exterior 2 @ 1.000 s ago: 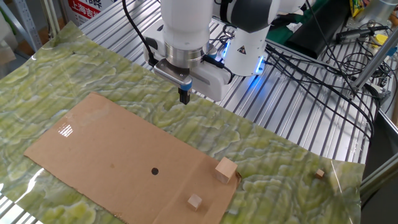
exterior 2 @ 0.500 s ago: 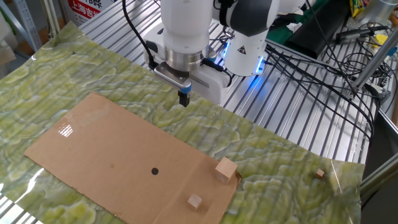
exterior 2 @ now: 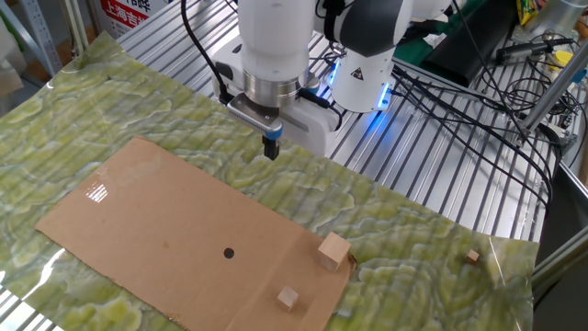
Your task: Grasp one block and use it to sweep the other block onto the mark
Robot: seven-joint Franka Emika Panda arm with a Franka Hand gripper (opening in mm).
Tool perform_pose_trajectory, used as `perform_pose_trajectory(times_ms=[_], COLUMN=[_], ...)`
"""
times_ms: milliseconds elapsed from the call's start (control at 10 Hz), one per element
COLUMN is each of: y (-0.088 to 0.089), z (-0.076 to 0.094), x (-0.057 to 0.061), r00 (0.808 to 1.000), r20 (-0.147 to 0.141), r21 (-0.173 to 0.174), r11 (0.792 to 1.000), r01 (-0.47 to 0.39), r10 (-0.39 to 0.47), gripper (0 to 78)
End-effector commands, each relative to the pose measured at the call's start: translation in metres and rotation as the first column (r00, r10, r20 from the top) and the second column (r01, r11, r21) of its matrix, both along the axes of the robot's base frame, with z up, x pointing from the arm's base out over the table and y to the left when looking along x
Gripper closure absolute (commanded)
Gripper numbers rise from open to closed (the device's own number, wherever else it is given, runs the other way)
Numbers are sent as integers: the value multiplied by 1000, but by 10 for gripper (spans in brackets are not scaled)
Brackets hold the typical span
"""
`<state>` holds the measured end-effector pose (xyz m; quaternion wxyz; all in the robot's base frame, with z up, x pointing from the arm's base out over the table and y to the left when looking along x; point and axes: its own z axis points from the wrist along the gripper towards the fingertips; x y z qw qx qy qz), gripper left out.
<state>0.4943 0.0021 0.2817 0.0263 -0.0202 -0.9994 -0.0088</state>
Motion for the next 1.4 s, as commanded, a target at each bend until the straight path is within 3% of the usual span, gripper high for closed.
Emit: perform_pose_trajectory(times_ms=[100, 600, 900, 1100, 1400], y=[0, 0, 19, 27, 23], z=[-1, -5, -18, -17, -19], x=[5, 9, 8, 7, 6], r00=[1000, 1000, 999, 997, 998], r20=[10, 15, 21, 20, 20], r21=[5, 8, 5, -2, -1], r11=[1000, 1000, 999, 998, 998], r01=[-2, -9, 39, 68, 55], r10=[2, 9, -39, -68, -55], gripper=[776, 776, 776, 776, 776])
